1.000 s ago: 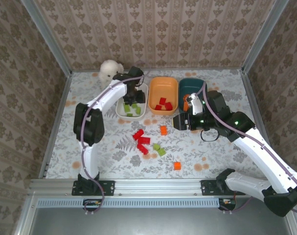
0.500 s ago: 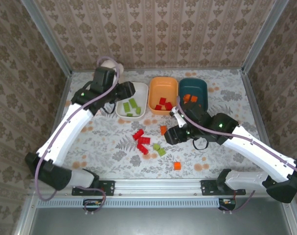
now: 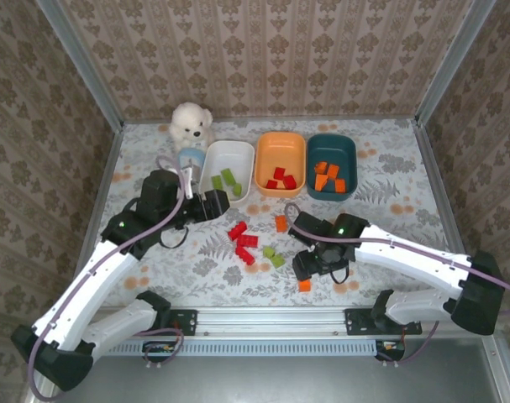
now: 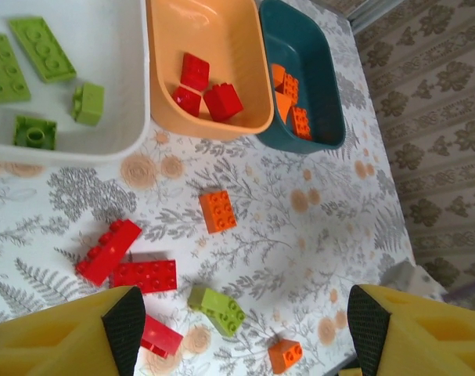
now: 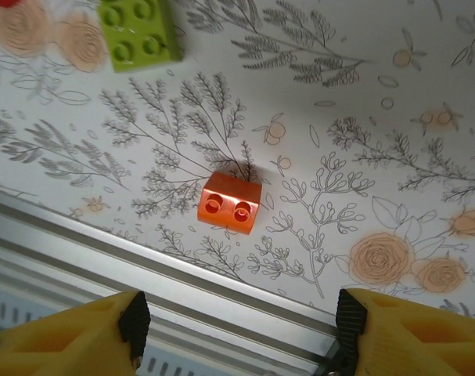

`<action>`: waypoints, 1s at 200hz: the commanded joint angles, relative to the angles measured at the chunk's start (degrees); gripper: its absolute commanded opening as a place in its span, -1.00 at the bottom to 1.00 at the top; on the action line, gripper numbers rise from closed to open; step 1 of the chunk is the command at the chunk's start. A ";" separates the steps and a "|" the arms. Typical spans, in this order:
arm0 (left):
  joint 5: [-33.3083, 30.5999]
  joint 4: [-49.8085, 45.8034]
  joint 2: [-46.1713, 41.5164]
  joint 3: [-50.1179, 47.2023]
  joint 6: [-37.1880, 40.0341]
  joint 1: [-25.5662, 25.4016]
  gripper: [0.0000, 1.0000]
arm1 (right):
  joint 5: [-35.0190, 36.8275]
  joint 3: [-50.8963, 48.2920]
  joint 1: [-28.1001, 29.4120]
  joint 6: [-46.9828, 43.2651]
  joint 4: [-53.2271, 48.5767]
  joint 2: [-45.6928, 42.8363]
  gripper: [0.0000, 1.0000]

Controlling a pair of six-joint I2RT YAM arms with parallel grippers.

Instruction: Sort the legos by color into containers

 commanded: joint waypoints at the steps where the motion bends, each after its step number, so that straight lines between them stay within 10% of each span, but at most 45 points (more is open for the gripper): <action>1: 2.63 1.67 -3.36 -2.15 -2.64 -0.36 0.45 | -1.66 -2.38 0.58 4.43 2.86 3.28 0.36; 96: 2.73 -1.79 -7.30 -3.07 -2.43 -0.53 0.47 | -4.91 -8.72 1.86 7.59 14.23 14.71 0.27; 200: 4.75 1.32 -5.48 -2.73 -2.77 -0.62 0.47 | 5.56 2.77 -1.20 4.13 4.83 10.40 -0.39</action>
